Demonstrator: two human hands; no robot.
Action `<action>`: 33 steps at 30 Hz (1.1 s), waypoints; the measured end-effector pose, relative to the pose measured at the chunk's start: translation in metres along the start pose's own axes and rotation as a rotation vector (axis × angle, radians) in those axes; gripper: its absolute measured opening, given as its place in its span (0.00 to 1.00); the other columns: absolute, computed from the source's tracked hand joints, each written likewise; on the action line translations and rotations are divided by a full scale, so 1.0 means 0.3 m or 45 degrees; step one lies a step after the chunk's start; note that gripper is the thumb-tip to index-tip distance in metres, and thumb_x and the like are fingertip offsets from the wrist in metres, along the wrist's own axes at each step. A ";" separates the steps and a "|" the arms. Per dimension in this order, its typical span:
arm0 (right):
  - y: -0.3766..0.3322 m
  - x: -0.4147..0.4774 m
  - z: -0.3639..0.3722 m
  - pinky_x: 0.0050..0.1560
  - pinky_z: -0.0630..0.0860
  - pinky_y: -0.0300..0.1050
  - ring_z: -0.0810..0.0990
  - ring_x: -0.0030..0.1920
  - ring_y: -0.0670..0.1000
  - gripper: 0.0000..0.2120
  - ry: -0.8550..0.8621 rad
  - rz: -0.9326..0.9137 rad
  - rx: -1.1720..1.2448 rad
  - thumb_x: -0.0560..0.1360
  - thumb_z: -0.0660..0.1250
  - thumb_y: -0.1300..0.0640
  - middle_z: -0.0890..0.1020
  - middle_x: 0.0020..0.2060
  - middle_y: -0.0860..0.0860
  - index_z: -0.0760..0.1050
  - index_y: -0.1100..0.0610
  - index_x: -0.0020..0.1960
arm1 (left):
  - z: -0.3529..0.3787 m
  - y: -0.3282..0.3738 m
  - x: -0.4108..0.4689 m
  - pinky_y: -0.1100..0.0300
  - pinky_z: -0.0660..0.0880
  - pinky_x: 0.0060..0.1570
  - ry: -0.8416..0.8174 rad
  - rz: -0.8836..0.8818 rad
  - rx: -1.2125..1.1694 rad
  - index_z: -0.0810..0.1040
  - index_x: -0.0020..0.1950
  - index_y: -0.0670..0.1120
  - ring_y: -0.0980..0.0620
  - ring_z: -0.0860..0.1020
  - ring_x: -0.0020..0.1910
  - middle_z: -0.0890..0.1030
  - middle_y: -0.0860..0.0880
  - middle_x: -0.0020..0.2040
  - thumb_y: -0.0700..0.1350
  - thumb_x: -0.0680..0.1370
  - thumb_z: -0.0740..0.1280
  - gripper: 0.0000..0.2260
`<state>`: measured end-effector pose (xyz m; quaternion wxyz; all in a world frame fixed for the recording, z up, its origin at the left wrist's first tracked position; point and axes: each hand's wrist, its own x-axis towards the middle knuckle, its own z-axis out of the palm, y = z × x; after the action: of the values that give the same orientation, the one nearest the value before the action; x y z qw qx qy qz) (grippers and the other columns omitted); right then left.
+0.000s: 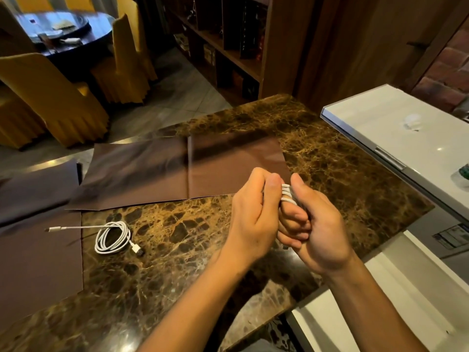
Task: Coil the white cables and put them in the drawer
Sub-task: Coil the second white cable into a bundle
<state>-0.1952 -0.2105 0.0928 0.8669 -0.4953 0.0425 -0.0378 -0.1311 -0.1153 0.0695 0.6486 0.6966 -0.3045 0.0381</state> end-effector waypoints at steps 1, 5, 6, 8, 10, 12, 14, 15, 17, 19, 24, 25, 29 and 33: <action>-0.001 -0.001 0.000 0.20 0.53 0.36 0.57 0.17 0.44 0.25 -0.010 0.010 -0.015 0.78 0.60 0.43 0.61 0.18 0.46 0.63 0.55 0.26 | 0.001 -0.001 -0.009 0.63 0.71 0.33 0.009 -0.001 -0.016 0.72 0.44 0.39 0.57 0.75 0.31 0.76 0.53 0.35 0.49 0.84 0.54 0.17; -0.003 -0.007 0.000 0.20 0.53 0.37 0.55 0.18 0.46 0.26 -0.086 0.086 -0.055 0.79 0.61 0.44 0.59 0.20 0.49 0.63 0.55 0.26 | 0.008 -0.005 -0.038 0.71 0.69 0.31 0.045 0.003 -0.098 0.69 0.49 0.43 0.63 0.75 0.29 0.77 0.62 0.33 0.44 0.85 0.53 0.09; 0.000 -0.008 0.000 0.20 0.52 0.38 0.54 0.18 0.46 0.26 -0.122 0.106 -0.040 0.79 0.61 0.45 0.59 0.20 0.49 0.63 0.55 0.27 | 0.004 -0.010 -0.042 0.69 0.69 0.31 0.046 0.003 -0.142 0.68 0.54 0.43 0.63 0.74 0.29 0.77 0.61 0.33 0.44 0.85 0.53 0.07; 0.006 -0.004 -0.002 0.20 0.52 0.39 0.53 0.19 0.47 0.25 -0.192 0.137 0.037 0.80 0.61 0.46 0.59 0.20 0.48 0.63 0.55 0.27 | -0.009 -0.016 -0.044 0.61 0.70 0.30 0.054 -0.010 -0.213 0.65 0.63 0.42 0.61 0.73 0.29 0.76 0.58 0.33 0.47 0.84 0.54 0.11; 0.009 0.002 -0.010 0.20 0.53 0.39 0.53 0.18 0.47 0.25 -0.225 0.154 0.125 0.79 0.63 0.46 0.60 0.19 0.47 0.63 0.55 0.28 | -0.023 -0.021 -0.046 0.57 0.73 0.33 0.039 0.025 -0.094 0.71 0.60 0.42 0.59 0.76 0.33 0.78 0.58 0.38 0.54 0.85 0.54 0.17; 0.003 0.007 -0.019 0.19 0.54 0.38 0.53 0.18 0.47 0.25 -0.212 0.189 0.181 0.77 0.67 0.44 0.61 0.18 0.46 0.64 0.54 0.27 | -0.029 -0.019 -0.050 0.55 0.75 0.39 -0.031 0.088 0.074 0.78 0.51 0.41 0.56 0.78 0.39 0.79 0.54 0.42 0.57 0.84 0.53 0.22; -0.007 0.008 -0.023 0.19 0.54 0.37 0.52 0.18 0.47 0.26 -0.204 0.209 0.191 0.75 0.68 0.43 0.62 0.17 0.46 0.65 0.54 0.26 | -0.029 -0.010 -0.051 0.55 0.75 0.41 -0.061 0.100 0.147 0.79 0.47 0.42 0.53 0.78 0.41 0.79 0.50 0.43 0.54 0.84 0.54 0.21; -0.013 0.007 -0.025 0.19 0.54 0.37 0.53 0.18 0.47 0.26 -0.209 0.206 0.189 0.75 0.69 0.43 0.62 0.17 0.46 0.64 0.54 0.26 | -0.027 -0.004 -0.052 0.57 0.74 0.41 -0.063 0.104 0.169 0.79 0.47 0.42 0.53 0.77 0.42 0.78 0.50 0.43 0.53 0.85 0.54 0.20; -0.023 0.003 -0.024 0.19 0.54 0.37 0.53 0.18 0.47 0.26 -0.223 0.191 0.146 0.75 0.69 0.43 0.62 0.18 0.46 0.64 0.53 0.25 | -0.023 0.007 -0.057 0.61 0.71 0.43 -0.066 0.129 0.189 0.79 0.46 0.41 0.51 0.76 0.43 0.77 0.49 0.43 0.54 0.85 0.52 0.23; -0.030 0.000 -0.021 0.19 0.53 0.37 0.52 0.18 0.46 0.26 -0.256 0.177 0.079 0.75 0.69 0.43 0.60 0.19 0.46 0.63 0.53 0.25 | -0.026 0.014 -0.065 0.62 0.70 0.45 -0.055 0.205 0.187 0.79 0.46 0.40 0.50 0.75 0.44 0.76 0.48 0.44 0.54 0.85 0.50 0.24; -0.027 -0.005 -0.020 0.19 0.54 0.37 0.53 0.18 0.46 0.26 -0.336 0.192 0.084 0.76 0.68 0.44 0.61 0.18 0.46 0.64 0.53 0.25 | -0.053 -0.008 -0.077 0.60 0.73 0.42 -0.126 0.297 0.256 0.77 0.49 0.37 0.50 0.75 0.42 0.76 0.45 0.45 0.54 0.85 0.49 0.25; -0.025 -0.006 -0.019 0.19 0.54 0.38 0.54 0.18 0.46 0.26 -0.332 0.191 0.066 0.77 0.68 0.44 0.62 0.18 0.47 0.64 0.54 0.25 | -0.060 -0.012 -0.078 0.60 0.73 0.40 -0.130 0.294 0.311 0.77 0.49 0.38 0.52 0.75 0.40 0.76 0.46 0.44 0.54 0.85 0.49 0.24; -0.016 -0.002 0.000 0.20 0.58 0.38 0.61 0.17 0.47 0.26 -0.182 0.152 -0.105 0.79 0.64 0.46 0.63 0.18 0.49 0.66 0.55 0.25 | -0.091 -0.023 -0.058 0.60 0.71 0.33 -0.130 0.371 0.549 0.76 0.45 0.38 0.53 0.71 0.34 0.74 0.45 0.40 0.51 0.85 0.50 0.22; -0.015 0.019 0.001 0.25 0.67 0.44 0.69 0.23 0.55 0.23 0.101 -0.152 -0.627 0.82 0.62 0.50 0.68 0.24 0.63 0.75 0.58 0.30 | -0.126 -0.019 -0.023 0.66 0.65 0.33 -0.164 0.374 0.721 0.74 0.45 0.42 0.59 0.65 0.34 0.70 0.52 0.40 0.50 0.85 0.52 0.18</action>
<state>-0.1897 -0.2132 0.0967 0.7140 -0.6912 0.0551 -0.0966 -0.1210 -0.0778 0.0672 0.3961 0.7987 -0.4197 0.1703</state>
